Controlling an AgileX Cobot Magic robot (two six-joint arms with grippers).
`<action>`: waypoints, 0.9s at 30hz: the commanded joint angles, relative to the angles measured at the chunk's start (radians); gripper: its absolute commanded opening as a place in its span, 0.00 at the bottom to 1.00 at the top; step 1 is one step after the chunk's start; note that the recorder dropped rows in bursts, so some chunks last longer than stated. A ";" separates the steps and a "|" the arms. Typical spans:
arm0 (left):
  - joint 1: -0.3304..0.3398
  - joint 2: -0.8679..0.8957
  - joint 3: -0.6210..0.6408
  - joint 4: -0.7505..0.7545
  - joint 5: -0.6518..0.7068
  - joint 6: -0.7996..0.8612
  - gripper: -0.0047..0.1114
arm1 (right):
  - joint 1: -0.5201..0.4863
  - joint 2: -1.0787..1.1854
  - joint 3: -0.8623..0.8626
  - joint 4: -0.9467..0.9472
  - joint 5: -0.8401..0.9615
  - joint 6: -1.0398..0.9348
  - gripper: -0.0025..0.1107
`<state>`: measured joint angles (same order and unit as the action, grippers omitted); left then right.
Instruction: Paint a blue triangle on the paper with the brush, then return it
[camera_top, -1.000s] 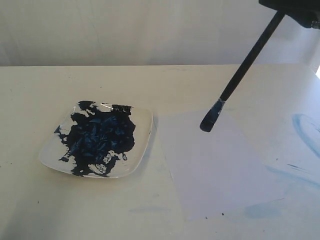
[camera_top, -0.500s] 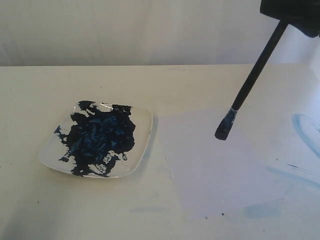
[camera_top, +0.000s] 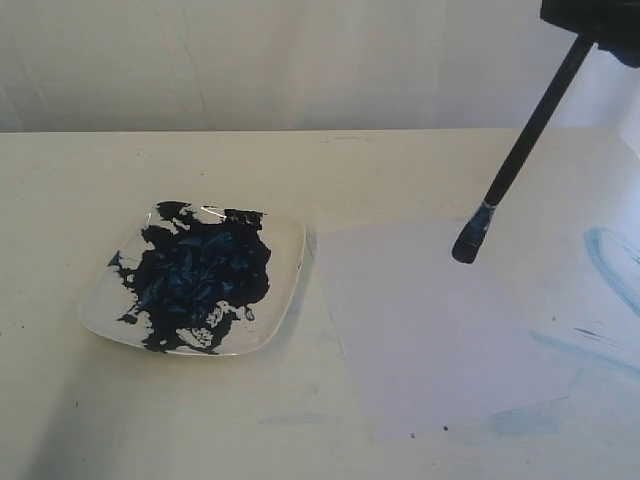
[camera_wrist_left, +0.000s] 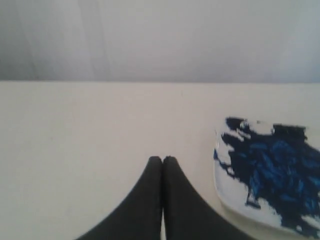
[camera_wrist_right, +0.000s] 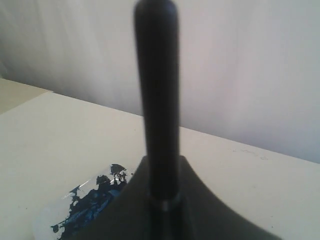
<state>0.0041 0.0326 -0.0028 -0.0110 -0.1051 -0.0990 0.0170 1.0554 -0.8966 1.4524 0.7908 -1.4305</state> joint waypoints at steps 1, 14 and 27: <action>-0.007 0.001 0.003 -0.010 -0.220 -0.036 0.04 | -0.009 -0.006 0.003 0.008 -0.014 -0.005 0.02; -0.007 0.001 0.003 0.011 -0.494 -0.532 0.04 | -0.009 -0.006 0.003 0.008 0.022 0.029 0.02; -0.007 0.369 -0.480 1.679 -0.457 -1.653 0.04 | -0.009 -0.006 0.003 0.008 -0.031 0.021 0.02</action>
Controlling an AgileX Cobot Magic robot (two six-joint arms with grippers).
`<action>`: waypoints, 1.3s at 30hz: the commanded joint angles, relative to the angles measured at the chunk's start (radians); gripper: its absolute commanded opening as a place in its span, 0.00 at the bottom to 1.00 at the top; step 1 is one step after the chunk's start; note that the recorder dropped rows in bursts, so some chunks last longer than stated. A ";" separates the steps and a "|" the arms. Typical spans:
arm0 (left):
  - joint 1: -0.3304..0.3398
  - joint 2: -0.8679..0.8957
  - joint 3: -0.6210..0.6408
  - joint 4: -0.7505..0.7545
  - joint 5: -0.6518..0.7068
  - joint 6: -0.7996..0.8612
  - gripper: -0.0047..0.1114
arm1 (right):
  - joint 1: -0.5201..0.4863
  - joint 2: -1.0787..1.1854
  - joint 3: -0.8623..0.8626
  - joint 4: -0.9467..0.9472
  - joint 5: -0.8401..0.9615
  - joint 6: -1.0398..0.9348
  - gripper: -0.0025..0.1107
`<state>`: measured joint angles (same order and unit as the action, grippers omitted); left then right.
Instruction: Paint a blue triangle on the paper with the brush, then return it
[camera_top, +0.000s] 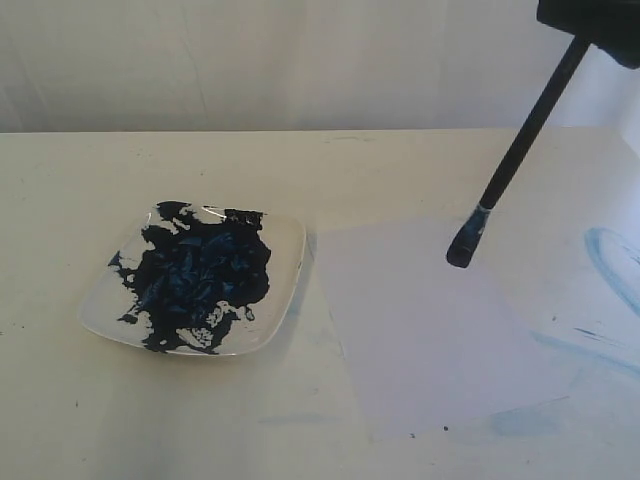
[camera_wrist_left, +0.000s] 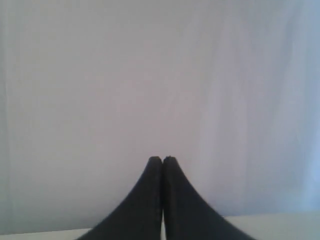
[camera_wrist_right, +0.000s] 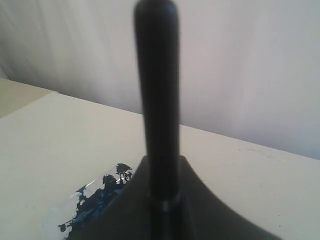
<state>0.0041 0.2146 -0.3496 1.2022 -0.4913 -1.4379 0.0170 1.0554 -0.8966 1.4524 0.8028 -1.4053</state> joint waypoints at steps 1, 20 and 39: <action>-0.007 0.244 -0.165 0.542 -0.095 -0.370 0.04 | -0.009 -0.006 0.003 0.008 -0.064 -0.004 0.02; -0.571 1.149 -0.437 0.542 -0.066 -0.318 0.04 | -0.009 -0.006 0.003 0.008 -0.114 -0.004 0.02; -0.883 1.535 -0.596 0.542 0.030 -0.320 0.04 | -0.009 -0.006 0.003 -0.032 -0.105 0.025 0.02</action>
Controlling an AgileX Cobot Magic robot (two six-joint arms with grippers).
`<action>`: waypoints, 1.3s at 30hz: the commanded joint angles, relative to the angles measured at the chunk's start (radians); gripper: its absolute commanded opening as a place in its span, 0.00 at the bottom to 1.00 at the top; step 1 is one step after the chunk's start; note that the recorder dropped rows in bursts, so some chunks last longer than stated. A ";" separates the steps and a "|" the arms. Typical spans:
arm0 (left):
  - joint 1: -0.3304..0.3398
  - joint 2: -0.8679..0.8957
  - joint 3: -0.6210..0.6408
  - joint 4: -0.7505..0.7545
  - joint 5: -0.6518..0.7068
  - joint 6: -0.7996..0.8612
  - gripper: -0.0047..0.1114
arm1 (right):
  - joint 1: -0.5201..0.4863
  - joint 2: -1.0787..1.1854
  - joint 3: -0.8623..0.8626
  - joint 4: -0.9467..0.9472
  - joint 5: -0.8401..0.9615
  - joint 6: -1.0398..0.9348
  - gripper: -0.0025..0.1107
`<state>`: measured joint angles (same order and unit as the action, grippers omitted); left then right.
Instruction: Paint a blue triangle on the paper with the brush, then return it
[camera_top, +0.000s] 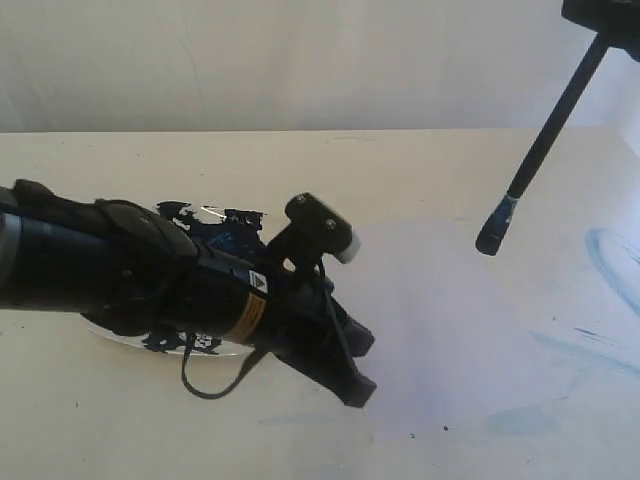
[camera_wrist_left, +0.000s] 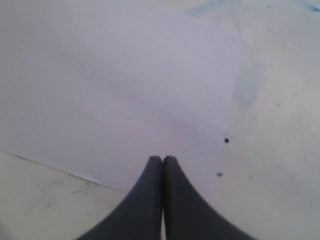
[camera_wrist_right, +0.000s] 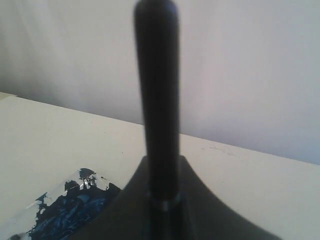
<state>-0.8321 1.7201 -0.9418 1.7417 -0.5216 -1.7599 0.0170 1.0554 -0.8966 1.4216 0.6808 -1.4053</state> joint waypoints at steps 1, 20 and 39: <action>-0.059 0.036 -0.003 0.003 0.089 0.007 0.04 | -0.009 -0.006 0.003 -0.002 0.028 0.033 0.02; -0.077 0.174 -0.046 -0.050 0.038 0.005 0.04 | -0.009 -0.006 0.003 -0.006 0.126 0.033 0.02; -0.077 0.221 -0.046 -0.050 0.017 0.003 0.04 | -0.009 0.056 0.003 0.091 0.116 -0.149 0.02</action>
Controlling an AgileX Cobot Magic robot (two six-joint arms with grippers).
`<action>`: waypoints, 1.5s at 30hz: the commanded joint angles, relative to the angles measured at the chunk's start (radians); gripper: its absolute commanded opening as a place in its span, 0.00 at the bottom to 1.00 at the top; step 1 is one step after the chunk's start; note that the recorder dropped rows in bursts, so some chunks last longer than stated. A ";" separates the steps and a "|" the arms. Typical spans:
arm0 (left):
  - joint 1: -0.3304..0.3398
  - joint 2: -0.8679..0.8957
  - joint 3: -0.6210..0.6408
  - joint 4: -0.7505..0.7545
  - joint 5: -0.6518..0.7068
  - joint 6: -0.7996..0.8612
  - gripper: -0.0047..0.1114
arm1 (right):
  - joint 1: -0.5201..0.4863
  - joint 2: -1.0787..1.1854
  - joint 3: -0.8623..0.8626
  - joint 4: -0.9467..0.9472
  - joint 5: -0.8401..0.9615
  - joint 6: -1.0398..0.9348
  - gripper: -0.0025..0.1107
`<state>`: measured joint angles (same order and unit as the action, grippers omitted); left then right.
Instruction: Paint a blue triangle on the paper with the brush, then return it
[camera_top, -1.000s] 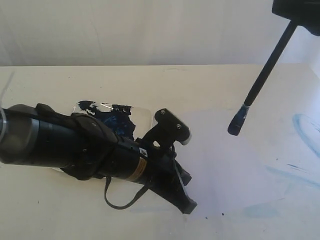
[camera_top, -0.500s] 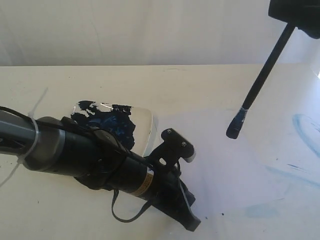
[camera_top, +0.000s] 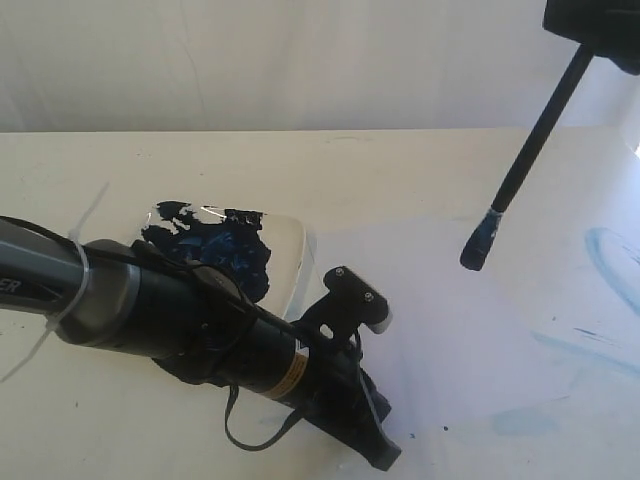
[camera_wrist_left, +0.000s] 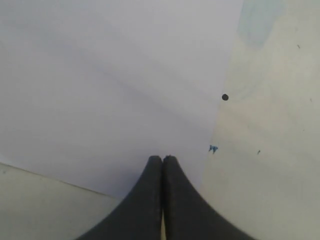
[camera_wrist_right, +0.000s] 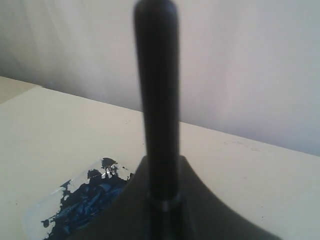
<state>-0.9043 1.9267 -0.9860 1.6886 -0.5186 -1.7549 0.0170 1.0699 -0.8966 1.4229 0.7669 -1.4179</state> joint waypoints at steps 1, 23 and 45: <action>-0.005 0.016 -0.002 0.003 0.013 -0.002 0.04 | -0.009 0.062 0.003 0.133 0.062 -0.198 0.02; -0.005 0.018 -0.002 0.003 0.011 -0.002 0.04 | -0.009 0.651 -0.171 0.286 0.454 -0.553 0.02; -0.005 0.018 -0.002 0.003 -0.031 -0.002 0.04 | -0.006 0.706 -0.171 0.321 0.384 -0.708 0.02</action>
<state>-0.9043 1.9346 -0.9898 1.6732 -0.5430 -1.7549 0.0170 1.7775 -1.0621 1.7239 1.1402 -2.1131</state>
